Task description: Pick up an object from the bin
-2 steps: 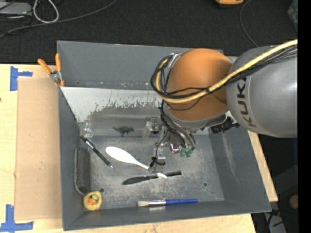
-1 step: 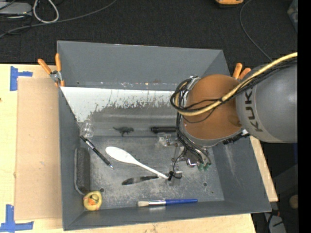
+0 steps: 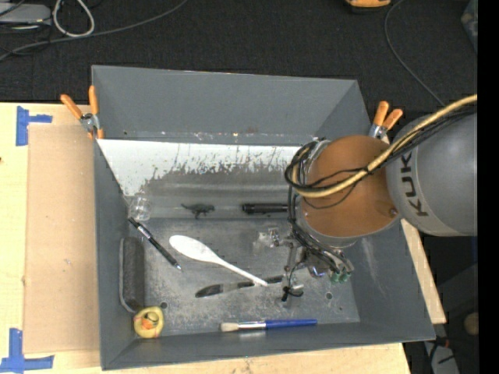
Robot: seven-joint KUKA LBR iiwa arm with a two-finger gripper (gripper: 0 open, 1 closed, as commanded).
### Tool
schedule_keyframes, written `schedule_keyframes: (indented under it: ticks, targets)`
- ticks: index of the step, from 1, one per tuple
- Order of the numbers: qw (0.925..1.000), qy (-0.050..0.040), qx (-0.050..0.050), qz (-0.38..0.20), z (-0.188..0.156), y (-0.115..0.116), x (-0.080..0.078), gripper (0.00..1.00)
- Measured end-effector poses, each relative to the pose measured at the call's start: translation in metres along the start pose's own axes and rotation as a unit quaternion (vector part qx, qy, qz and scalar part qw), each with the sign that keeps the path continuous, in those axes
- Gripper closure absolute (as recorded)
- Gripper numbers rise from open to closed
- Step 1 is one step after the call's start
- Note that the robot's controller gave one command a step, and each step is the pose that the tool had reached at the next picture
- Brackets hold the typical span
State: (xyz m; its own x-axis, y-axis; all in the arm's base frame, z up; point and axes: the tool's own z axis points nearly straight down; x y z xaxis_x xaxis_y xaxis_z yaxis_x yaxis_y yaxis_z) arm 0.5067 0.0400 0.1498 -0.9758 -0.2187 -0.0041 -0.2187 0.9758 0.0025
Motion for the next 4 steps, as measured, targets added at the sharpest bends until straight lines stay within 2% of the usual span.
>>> schedule_keyframes:
  ticks: [1,2,3,4]
  targets:
    - [1.0000,0.0039,0.000,-0.005,0.028,-0.003,-0.016,0.00]
    - [0.9997,-0.0014,0.000,0.026,0.077,0.014,-0.042,0.00]
    - [1.0000,0.0001,0.001,-0.006,0.080,0.022,-0.041,1.00]
    - [1.0000,0.0001,0.000,-0.005,0.080,0.022,-0.041,1.00]
